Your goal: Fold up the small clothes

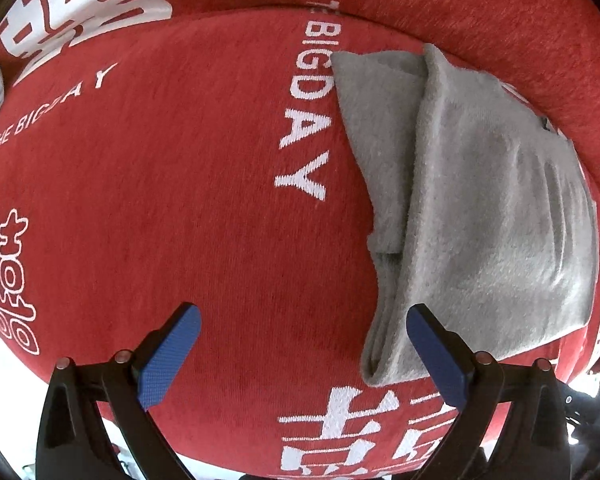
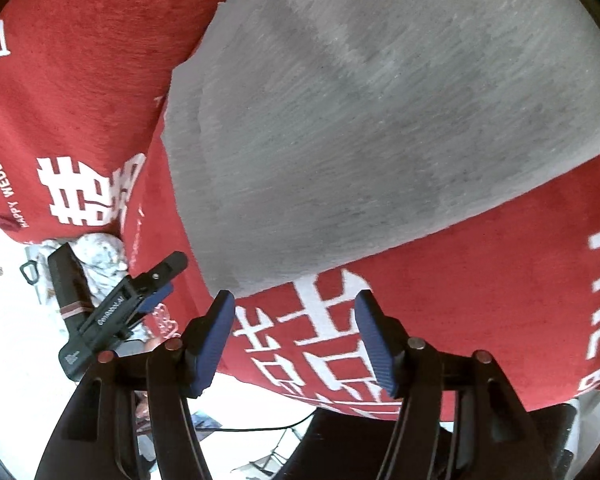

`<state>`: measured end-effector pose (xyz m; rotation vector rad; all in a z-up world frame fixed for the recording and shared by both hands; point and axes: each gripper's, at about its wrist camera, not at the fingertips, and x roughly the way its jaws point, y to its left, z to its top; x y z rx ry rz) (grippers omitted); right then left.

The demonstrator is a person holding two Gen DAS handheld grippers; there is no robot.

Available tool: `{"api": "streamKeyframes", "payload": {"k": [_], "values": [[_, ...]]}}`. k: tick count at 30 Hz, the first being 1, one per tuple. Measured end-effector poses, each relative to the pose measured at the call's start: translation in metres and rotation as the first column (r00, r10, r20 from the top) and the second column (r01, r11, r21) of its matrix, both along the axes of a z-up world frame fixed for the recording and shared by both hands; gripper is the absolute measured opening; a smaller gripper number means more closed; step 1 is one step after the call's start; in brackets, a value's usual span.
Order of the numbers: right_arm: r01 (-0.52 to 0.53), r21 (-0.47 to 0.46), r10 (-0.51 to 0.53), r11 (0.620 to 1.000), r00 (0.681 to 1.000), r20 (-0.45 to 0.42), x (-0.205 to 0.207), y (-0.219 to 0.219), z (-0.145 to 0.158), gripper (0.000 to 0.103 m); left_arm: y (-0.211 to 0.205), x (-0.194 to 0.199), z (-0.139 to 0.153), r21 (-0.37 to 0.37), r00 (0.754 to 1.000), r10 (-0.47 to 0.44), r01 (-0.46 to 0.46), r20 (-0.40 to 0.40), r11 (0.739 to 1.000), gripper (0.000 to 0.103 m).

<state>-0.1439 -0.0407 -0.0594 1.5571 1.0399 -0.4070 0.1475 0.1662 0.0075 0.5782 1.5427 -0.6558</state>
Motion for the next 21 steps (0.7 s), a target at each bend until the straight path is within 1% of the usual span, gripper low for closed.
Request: {"api": "streamKeyframes", "payload": {"k": [3,5,8,12,16,18,19,21], "values": [[0.016,0.016,-0.017,1.0,0.999,0.03,0.006,0.005,-0.003,0.067,-0.005,0.004,-0.008,0.016,1.0,-0.006,0.006,0.009,1.0,0.103],[0.037,0.038,-0.039,0.999,0.998,0.057,0.005,0.008,-0.007,0.067,-0.007,0.006,-0.014,0.01,1.0,0.002,-0.002,-0.018,1.0,0.103],[0.106,0.098,-0.116,0.99,0.988,0.1,0.001,0.014,-0.018,0.068,-0.009,0.016,-0.017,-0.03,0.998,0.025,-0.026,-0.054,0.999,0.103],[0.166,0.137,-0.185,0.977,0.973,0.136,-0.001,0.023,-0.031,0.068,-0.016,0.034,-0.014,-0.111,0.995,0.038,-0.048,-0.091,0.993,0.103],[0.228,0.162,-0.253,0.96,0.954,0.159,0.0,0.031,-0.047,0.068,-0.032,0.05,-0.018,-0.131,0.994,0.044,-0.057,-0.099,0.99,0.103],[0.267,0.161,-0.295,0.95,0.936,0.191,0.001,0.033,-0.048,0.068,-0.039,0.055,-0.023,-0.15,0.991,0.045,-0.064,-0.127,0.987,0.103],[0.276,0.153,-0.303,0.949,0.933,0.195,0.002,0.033,-0.048,0.068,-0.043,0.056,-0.025,-0.16,0.989,0.045,-0.068,-0.143,0.985,0.103],[0.313,0.11,-0.33,0.943,0.92,0.211,0.006,0.032,-0.043,0.068,-0.05,0.055,-0.03,-0.18,0.984,0.038,-0.069,-0.171,0.981,0.103]]}}
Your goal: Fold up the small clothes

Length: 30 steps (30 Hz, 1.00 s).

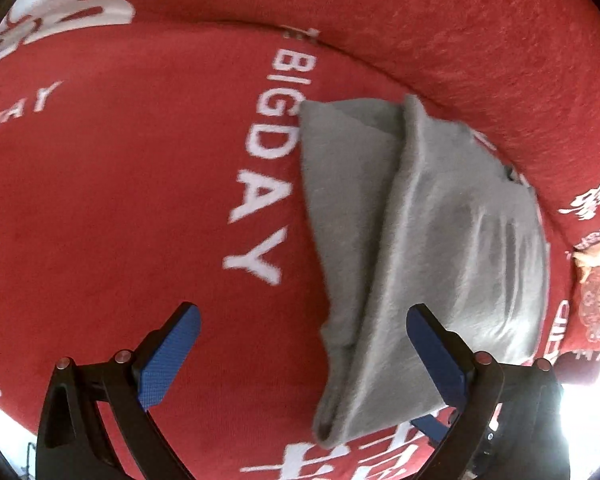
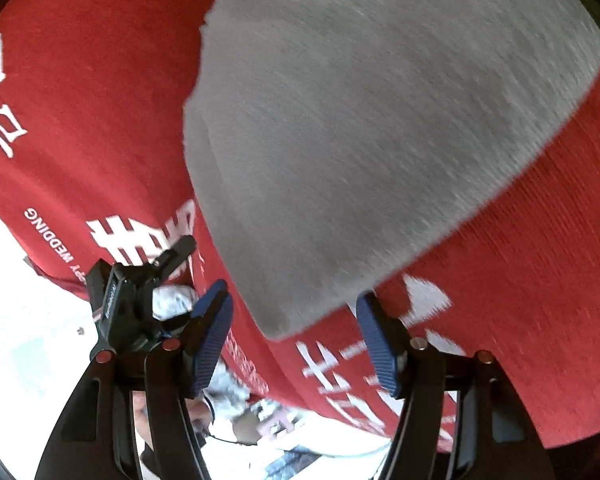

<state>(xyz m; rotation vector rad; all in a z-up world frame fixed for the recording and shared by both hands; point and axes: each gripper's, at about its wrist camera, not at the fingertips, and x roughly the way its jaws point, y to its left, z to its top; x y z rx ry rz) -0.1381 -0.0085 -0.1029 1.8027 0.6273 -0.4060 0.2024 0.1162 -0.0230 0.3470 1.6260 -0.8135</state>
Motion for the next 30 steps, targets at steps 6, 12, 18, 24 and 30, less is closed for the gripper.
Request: {"api": "streamKeyframes", "payload": {"k": [6,12,18,24,30], "values": [[0.086,0.006,-0.086,0.996,0.996,0.021,0.016,-0.008,-0.002,0.069,-0.015,-0.008,-0.013,-0.03,0.997,-0.014,0.012,-0.078,0.999,0.103],[0.022,0.016,-0.023,1.0,0.996,0.083,0.026,-0.027,0.007,0.015,-0.016,-0.012,-0.02,-0.087,0.982,0.022,-0.039,-0.19,0.995,0.103],[0.009,-0.042,0.0,0.999,0.978,0.211,0.024,-0.05,0.044,0.01,-0.034,-0.019,-0.025,-0.149,0.945,0.02,-0.073,-0.327,0.986,0.103],[-0.072,-0.06,0.082,0.996,0.98,0.181,0.026,-0.048,0.045,0.009,-0.075,-0.035,-0.022,-0.201,0.938,-0.053,-0.018,-0.342,0.979,0.103],[-0.311,-0.024,0.311,0.95,0.95,0.014,0.027,-0.032,0.035,0.013,-0.099,-0.054,-0.027,-0.089,0.971,-0.111,0.094,-0.212,0.992,0.074]]}}
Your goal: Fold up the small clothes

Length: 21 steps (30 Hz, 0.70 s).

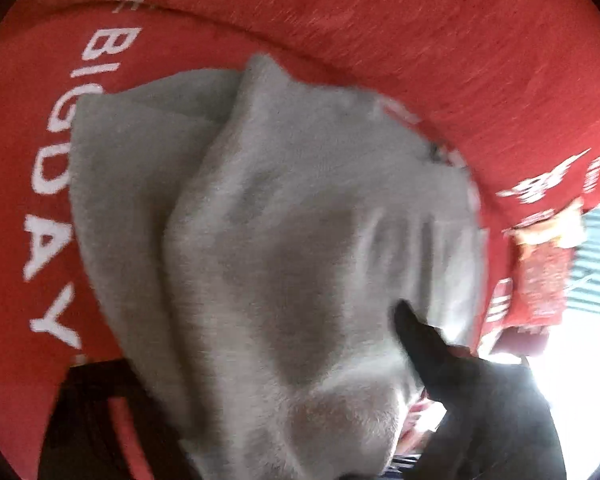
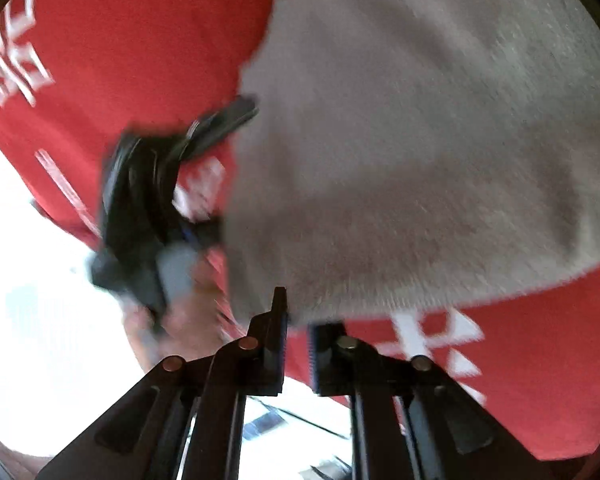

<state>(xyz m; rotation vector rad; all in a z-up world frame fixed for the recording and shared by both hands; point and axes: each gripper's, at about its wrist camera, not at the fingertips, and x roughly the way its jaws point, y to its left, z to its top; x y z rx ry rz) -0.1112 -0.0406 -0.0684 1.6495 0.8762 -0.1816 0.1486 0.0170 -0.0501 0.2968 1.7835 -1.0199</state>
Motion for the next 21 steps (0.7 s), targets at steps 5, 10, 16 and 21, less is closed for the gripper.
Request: {"api": "streamKeyframes", "payload": {"k": [5,10,16,21], "values": [[-0.114,-0.135,0.102,0.984,0.99,-0.094,-0.022,-0.022,0.026,0.016,0.003,-0.004,0.004,0.027,0.998,-0.045,0.044,0.051,0.999,0.065],[-0.037,-0.337,-0.028,0.941,0.982,-0.187,-0.043,-0.076,0.047,0.015,0.0,-0.009,0.006,0.049,0.996,-0.038,0.033,0.086,0.998,0.071],[-0.107,-0.412,0.002,0.905,0.969,-0.247,-0.014,-0.102,0.027,0.01,-0.008,-0.024,0.018,0.072,0.964,-0.12,0.106,0.235,0.992,0.03],[-0.174,-0.416,0.044,0.893,0.952,-0.304,-0.007,-0.092,0.005,0.004,-0.007,-0.021,0.039,0.027,0.974,-0.057,0.053,0.219,0.998,0.016]]}}
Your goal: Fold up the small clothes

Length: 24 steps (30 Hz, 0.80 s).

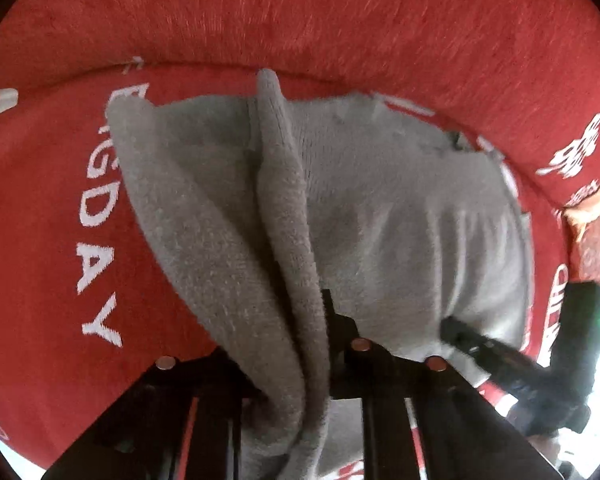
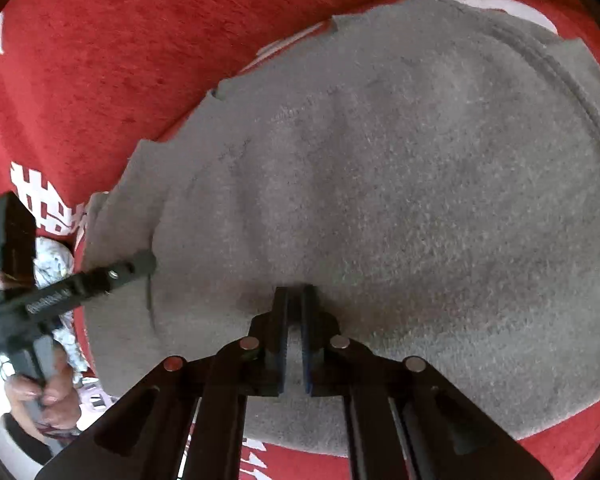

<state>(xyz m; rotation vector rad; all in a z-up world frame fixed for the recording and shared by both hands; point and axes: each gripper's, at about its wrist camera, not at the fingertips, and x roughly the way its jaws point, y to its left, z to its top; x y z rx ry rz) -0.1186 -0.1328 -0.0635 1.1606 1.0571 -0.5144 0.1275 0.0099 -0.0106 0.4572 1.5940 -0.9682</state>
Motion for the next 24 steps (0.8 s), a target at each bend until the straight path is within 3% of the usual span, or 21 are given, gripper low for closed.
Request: {"api": "streamKeyframes", "payload": {"k": [7,12,15,20,24], "values": [[0.04,0.105,-0.05,0.994,0.994,0.093,-0.03,-0.012,-0.01,0.004,-0.036,-0.038,0.064,-0.138,0.997,-0.075,0.074,-0.004,0.988,0.016],[0.105,0.126,-0.122,0.986,0.983,0.138,-0.07,-0.025,0.0,0.008,-0.096,-0.099,0.101,-0.226,0.98,-0.2,0.196,0.005,0.954,0.016],[0.191,0.126,-0.21,0.974,0.964,0.162,-0.116,-0.037,0.009,0.008,-0.134,-0.14,0.108,-0.255,0.961,-0.274,0.27,0.02,0.928,0.016],[0.324,0.194,-0.361,0.926,0.91,0.204,-0.185,-0.053,0.003,0.01,-0.196,-0.212,0.078,-0.191,0.928,-0.369,0.37,0.043,0.909,0.017],[0.362,0.261,-0.416,0.895,0.889,0.19,-0.217,-0.047,-0.018,0.012,-0.216,-0.263,0.043,-0.062,0.871,-0.476,0.485,0.118,0.872,0.017]]}}
